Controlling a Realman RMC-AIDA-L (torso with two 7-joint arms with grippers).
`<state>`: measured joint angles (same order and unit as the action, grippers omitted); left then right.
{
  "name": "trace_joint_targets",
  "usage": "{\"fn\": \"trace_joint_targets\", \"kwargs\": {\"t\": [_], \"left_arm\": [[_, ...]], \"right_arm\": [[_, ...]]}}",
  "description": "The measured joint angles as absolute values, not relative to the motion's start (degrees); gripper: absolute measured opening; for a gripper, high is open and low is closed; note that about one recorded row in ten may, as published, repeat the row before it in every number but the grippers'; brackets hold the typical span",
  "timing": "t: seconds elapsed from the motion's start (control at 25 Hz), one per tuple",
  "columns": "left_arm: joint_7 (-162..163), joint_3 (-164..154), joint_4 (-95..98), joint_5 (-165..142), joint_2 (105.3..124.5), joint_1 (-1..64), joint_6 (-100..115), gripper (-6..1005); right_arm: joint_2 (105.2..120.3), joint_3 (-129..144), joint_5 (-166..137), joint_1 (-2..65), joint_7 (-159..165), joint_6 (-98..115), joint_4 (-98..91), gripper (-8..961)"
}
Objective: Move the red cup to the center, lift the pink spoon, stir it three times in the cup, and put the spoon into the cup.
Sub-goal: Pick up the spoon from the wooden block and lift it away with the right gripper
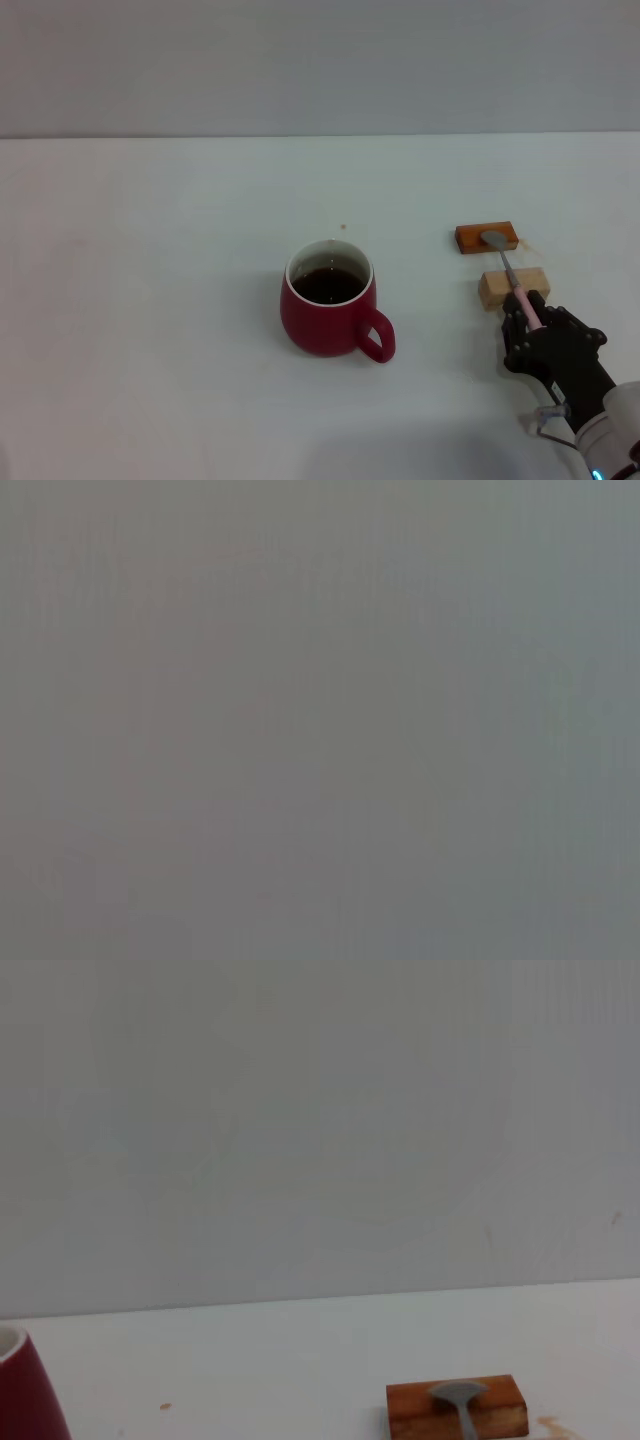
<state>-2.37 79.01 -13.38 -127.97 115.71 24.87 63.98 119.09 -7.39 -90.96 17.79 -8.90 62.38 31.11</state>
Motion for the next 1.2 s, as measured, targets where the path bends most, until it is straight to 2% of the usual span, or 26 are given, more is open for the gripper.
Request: {"fn": "trace_joint_targets", "kwargs": {"t": [1.2], "left_arm": [[-2.0, 79.0, -13.7, -128.0, 115.75, 24.3, 64.6, 844]], "right_arm": [[119.18, -7.5, -90.8, 17.2, -8.9, 62.4, 30.7, 159]]}}
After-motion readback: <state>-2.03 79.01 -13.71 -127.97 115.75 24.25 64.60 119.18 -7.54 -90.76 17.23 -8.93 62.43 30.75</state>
